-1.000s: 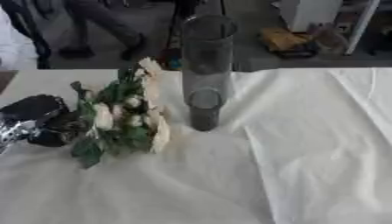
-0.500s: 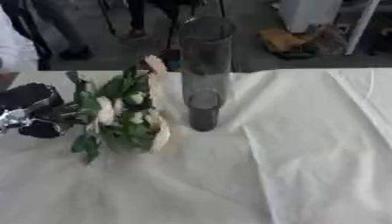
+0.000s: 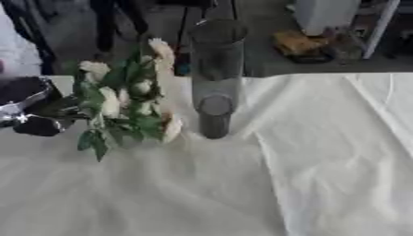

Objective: Arrange flowers into the vase.

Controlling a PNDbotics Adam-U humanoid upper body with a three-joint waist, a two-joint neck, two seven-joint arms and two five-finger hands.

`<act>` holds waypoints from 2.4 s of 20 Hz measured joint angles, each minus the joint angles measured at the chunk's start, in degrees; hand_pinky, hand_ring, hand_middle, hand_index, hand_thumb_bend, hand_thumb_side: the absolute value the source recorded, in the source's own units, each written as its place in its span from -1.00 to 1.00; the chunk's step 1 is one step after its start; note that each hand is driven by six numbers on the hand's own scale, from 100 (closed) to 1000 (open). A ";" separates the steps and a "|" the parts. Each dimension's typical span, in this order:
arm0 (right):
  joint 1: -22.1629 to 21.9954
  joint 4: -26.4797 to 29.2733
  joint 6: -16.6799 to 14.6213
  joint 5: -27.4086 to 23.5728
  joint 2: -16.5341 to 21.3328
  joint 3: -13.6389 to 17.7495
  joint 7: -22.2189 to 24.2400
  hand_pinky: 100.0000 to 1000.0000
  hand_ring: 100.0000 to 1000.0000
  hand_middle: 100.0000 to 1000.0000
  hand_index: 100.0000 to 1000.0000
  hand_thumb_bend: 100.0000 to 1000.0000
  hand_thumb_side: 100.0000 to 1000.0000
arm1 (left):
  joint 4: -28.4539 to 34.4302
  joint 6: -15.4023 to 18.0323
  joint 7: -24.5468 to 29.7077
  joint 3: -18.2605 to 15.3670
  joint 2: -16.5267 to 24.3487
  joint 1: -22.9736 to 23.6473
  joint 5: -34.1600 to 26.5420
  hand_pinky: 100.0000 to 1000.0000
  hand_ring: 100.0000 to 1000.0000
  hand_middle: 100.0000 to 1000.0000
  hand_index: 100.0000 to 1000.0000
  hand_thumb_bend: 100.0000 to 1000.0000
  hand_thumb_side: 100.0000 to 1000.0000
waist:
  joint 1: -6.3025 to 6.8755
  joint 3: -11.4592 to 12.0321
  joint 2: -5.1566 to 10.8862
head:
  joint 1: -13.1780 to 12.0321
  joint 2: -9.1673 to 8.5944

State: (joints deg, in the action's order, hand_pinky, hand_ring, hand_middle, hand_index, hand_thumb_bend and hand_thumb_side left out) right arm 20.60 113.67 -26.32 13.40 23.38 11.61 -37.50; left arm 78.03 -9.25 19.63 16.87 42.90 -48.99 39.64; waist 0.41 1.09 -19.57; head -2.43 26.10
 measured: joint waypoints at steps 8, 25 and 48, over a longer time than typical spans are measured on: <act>-0.01 0.00 0.00 -0.36 0.00 0.01 0.00 0.71 0.70 0.48 0.71 -1.00 1.00 | 4.34 -4.50 -5.84 -2.32 0.03 1.16 -6.80 -1.00 -1.00 -1.00 -1.00 -1.00 -0.53 | -0.31 0.34 0.00 | 0.07 0.00; -0.03 0.00 0.14 -0.46 0.00 0.01 0.10 0.71 0.70 0.48 0.71 -1.00 1.00 | 10.21 -11.14 -17.98 -5.96 0.03 -0.64 -21.50 -1.00 -1.00 -1.00 -1.00 -1.00 -0.30 | -0.20 0.84 0.21 | 0.49 0.00; -0.45 0.00 0.27 -0.87 0.00 0.01 -0.01 0.71 0.70 0.48 0.71 -1.00 1.00 | 10.73 -10.51 -31.01 -7.63 -1.16 -7.60 -42.71 -1.00 -1.00 -1.00 -1.00 -1.00 -0.20 | 0.84 0.13 0.73 | 0.99 0.50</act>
State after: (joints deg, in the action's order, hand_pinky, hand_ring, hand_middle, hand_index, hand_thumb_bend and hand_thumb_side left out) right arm 20.15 113.67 -26.05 12.53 23.38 11.62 -37.51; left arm 88.77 -19.77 -11.38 9.24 41.73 -56.58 -3.07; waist 1.25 1.22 -18.84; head -1.44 26.60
